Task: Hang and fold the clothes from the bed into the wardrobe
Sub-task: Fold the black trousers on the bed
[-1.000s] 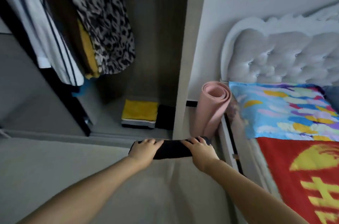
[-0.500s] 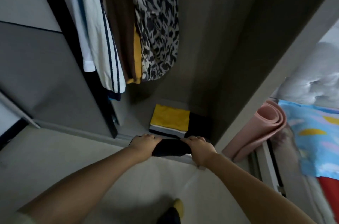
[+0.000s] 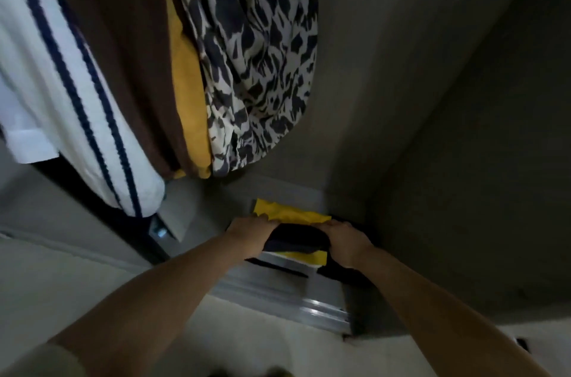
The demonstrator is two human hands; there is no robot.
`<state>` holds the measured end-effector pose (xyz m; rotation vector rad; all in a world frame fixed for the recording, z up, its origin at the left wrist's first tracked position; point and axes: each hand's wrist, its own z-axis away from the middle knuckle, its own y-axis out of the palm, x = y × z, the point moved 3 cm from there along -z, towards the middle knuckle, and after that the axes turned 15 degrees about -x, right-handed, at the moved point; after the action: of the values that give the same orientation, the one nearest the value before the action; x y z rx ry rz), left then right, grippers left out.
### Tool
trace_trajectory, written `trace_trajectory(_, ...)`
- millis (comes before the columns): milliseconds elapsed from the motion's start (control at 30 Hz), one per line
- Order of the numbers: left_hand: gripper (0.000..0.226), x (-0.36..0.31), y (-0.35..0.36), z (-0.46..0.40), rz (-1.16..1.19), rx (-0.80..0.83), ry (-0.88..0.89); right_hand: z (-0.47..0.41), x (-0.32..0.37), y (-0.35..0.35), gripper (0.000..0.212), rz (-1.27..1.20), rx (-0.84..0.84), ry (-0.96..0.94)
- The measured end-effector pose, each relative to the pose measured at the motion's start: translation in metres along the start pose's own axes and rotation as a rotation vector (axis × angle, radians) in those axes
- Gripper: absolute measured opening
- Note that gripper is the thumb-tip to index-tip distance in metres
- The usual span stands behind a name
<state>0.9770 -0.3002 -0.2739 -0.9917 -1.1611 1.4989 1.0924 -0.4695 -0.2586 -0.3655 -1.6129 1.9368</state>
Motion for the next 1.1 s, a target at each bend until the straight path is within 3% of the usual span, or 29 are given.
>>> trace_trajectory(200, 0.059, 0.051, 0.076, -0.128, -0.049, -0.193, 0.032, -0.123, -0.051, 0.067, 0.071, 0.081, -0.109, 0.051)
trace_trajectory(300, 0.063, 0.061, 0.114, -0.177, -0.203, -0.474, 0.083, -0.174, -0.075, 0.114, 0.071, 0.095, -0.177, 0.107)
trace_trajectory(400, 0.058, 0.071, 0.168, -0.207, -0.27, -0.489, 0.022, -0.2, -0.089, 0.165, 0.081, 0.143, -0.256, 0.157)
trace_trajectory(467, 0.055, 0.069, 0.21, -0.22, -0.242, -0.529, 0.077, -0.209, -0.096, 0.216, 0.082, 0.174, -0.266, 0.188)
trace_trajectory(633, 0.082, 0.079, 0.367, -0.227, -0.157, -0.149, 0.045, -0.207, -0.103, 0.347, 0.081, 0.099, 0.015, 0.152)
trace_trajectory(733, 0.103, 0.081, 0.404, -0.218, -0.047, -0.125, 0.054, -0.199, -0.11, 0.376, 0.088, 0.105, 0.023, 0.085)
trace_trajectory(933, 0.092, 0.088, 0.363, -0.224, 0.137, 0.132, 0.079, -0.203, -0.111, 0.342, 0.084, 0.0, 0.157, 0.094)
trace_trajectory(1100, 0.074, 0.075, 0.267, -0.203, 0.183, 0.035, 0.097, -0.182, -0.086, 0.26, 0.063, -0.026, 0.076, 0.152)
